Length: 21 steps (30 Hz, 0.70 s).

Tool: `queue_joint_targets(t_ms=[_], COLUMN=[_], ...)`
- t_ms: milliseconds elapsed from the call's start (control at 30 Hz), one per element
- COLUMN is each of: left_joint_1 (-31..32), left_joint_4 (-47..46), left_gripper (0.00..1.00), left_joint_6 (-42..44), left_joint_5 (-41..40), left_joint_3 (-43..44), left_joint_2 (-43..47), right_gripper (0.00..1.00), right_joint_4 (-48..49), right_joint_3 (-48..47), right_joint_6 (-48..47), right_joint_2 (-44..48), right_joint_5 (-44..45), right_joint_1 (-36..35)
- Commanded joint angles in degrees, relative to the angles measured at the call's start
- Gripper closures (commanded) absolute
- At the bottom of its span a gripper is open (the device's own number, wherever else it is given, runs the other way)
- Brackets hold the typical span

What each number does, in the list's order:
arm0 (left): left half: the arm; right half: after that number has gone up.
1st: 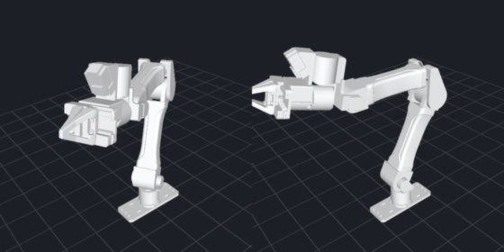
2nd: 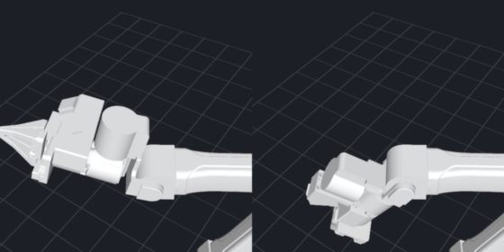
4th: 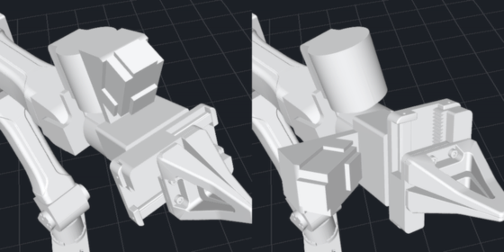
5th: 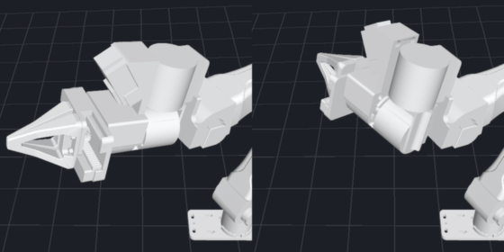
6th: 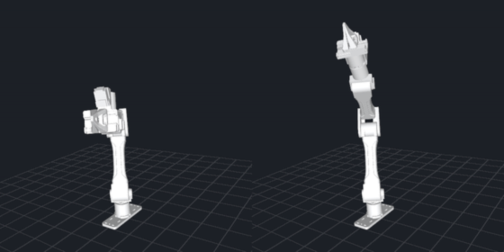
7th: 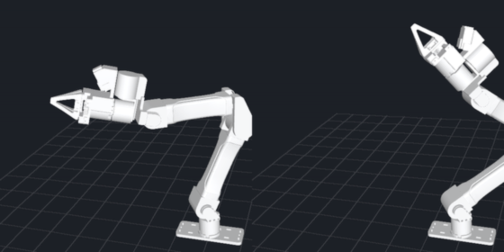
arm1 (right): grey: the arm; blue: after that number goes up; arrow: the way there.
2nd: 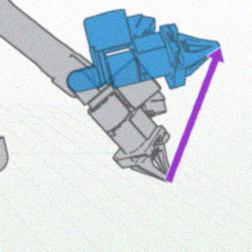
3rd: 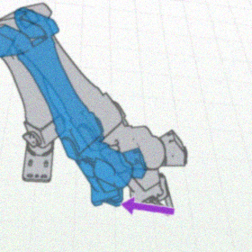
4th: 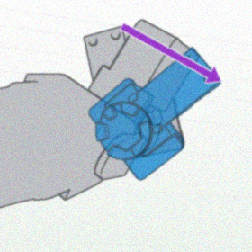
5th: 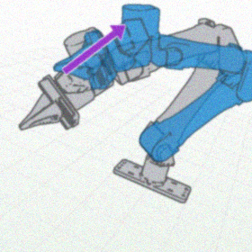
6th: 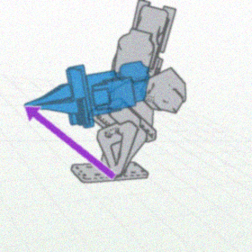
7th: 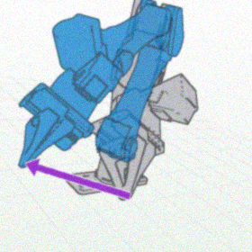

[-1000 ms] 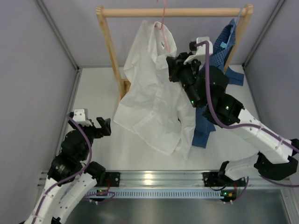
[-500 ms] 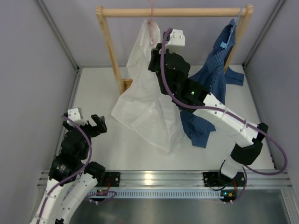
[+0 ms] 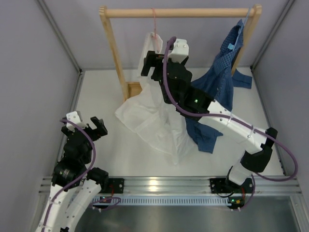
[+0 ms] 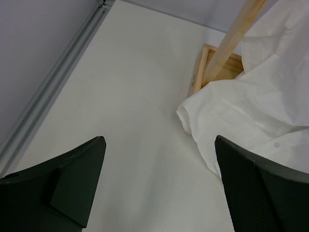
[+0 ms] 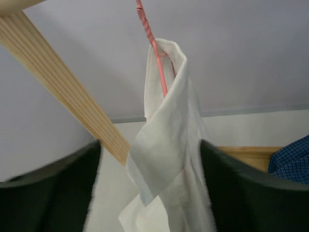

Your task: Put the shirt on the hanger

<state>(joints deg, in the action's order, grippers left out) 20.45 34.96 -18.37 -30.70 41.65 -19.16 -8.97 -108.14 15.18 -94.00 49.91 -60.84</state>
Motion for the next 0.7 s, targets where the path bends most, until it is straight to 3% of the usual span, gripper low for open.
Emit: queue_joint_targets(t_ms=[0,33,300,467,533,667], left_joint_1=[-0.4,-0.5,-0.5,-0.6,-0.5,-0.5], left_joint_4=[0.0,0.1,-0.1,-1.1,-1.3,-1.6], left_gripper=[0.02,0.02,0.02,0.02,0.02,0.02], left_joint_6=[-0.5,-0.5,-0.7,-0.2,0.1,0.9], left_joint_5=[0.1,-0.3,0.3,-0.7,-0.5,-0.2], left_joint_3=[1.4,1.4,1.8,0.9,0.6,0.2], left_joint_2=[-0.4,-0.5,-3.2,-1.5,-0.4,1.6], right_gripper=[0.08,0.01,0.01,0.01,0.01,0.01], right_joint_4=[2.7,1.5,-8.7,-12.0,-15.4,-30.3], right_joint_3=[-0.1,0.1,17.6,36.2,38.6,37.4], right_joint_6=[0.5,1.1,-4.7,-11.0,-10.3,-4.8], right_joint_2=[4.6,6.2,23.2,43.0,51.8,59.0], right_joint_5=[-2.6,-3.1,-9.8,-12.6,-12.6,-9.9], right_joint_1=[-1.1,-1.5,-3.1,-3.1,-3.1,-3.1])
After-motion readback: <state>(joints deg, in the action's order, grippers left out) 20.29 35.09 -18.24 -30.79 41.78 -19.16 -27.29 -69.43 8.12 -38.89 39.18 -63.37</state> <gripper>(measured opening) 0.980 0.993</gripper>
